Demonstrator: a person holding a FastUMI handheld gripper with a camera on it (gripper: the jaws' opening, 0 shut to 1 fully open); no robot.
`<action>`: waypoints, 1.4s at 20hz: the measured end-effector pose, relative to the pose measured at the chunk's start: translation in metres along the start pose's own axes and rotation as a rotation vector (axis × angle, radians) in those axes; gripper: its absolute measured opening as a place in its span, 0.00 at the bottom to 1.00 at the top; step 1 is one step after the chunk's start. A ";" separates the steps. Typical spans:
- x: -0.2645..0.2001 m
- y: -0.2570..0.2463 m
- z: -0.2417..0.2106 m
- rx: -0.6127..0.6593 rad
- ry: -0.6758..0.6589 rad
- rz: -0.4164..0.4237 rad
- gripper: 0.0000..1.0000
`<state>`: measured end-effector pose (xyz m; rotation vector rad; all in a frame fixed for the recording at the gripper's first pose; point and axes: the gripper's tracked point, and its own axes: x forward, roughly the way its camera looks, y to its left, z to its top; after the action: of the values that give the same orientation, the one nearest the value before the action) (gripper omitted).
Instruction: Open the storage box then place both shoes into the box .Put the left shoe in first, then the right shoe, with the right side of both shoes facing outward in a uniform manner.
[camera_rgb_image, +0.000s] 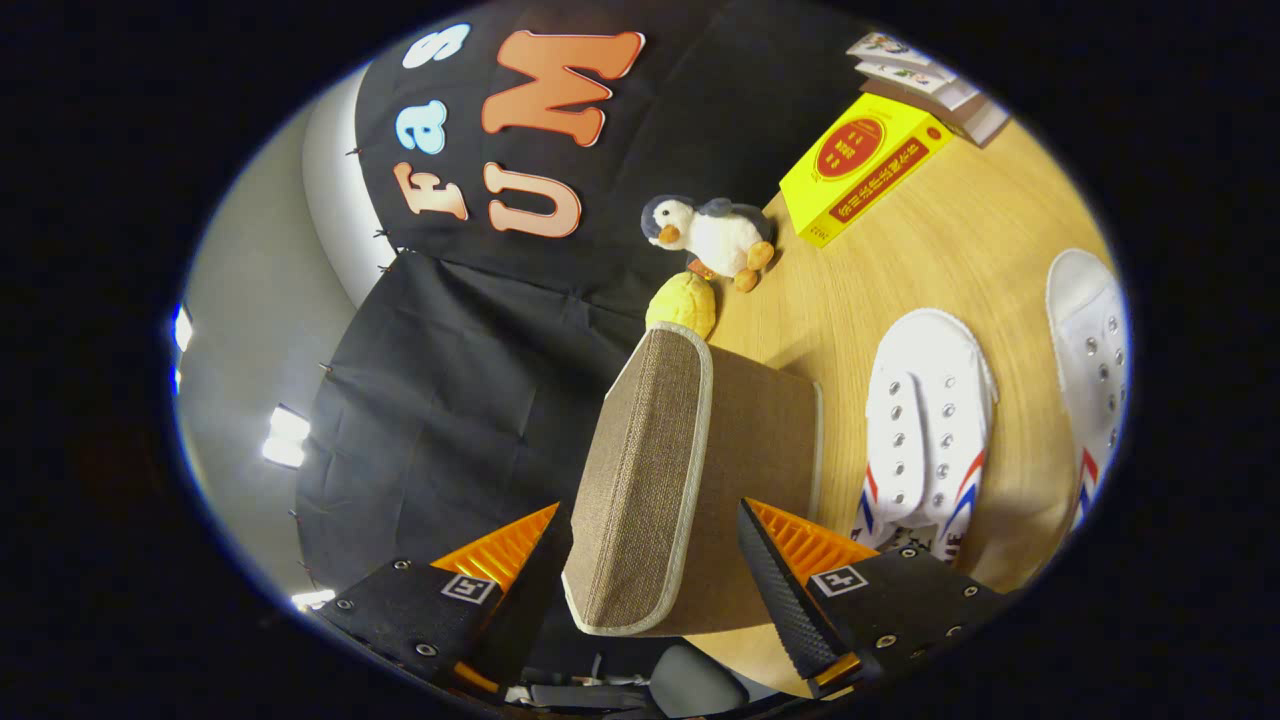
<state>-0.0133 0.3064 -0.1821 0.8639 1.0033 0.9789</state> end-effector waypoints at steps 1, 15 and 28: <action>0.007 0.002 -0.002 0.022 0.018 0.030 0.98; 0.017 0.008 -0.014 0.180 0.148 0.210 0.79; -0.007 0.051 0.019 0.131 0.002 0.205 0.00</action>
<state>-0.0098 0.3140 -0.1277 1.0911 1.0029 1.0956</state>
